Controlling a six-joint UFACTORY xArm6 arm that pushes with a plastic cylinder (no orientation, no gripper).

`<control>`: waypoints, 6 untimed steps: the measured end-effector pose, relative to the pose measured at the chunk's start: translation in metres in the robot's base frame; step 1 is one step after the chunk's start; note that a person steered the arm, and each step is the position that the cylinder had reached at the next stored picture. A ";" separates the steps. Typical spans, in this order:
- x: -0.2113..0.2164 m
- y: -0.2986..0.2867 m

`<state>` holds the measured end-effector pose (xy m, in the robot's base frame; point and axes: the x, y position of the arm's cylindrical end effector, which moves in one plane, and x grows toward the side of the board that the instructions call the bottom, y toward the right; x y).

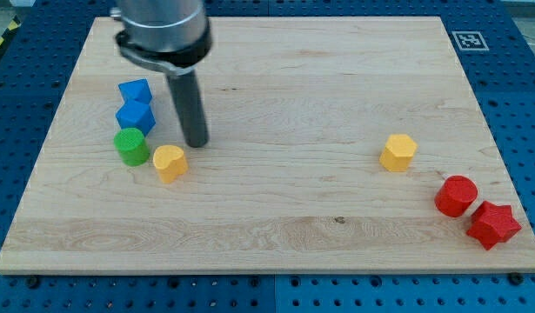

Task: Keep the yellow heart to the right of the green circle

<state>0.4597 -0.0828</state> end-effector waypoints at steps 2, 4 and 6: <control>0.093 0.023; 0.074 -0.058; 0.053 -0.058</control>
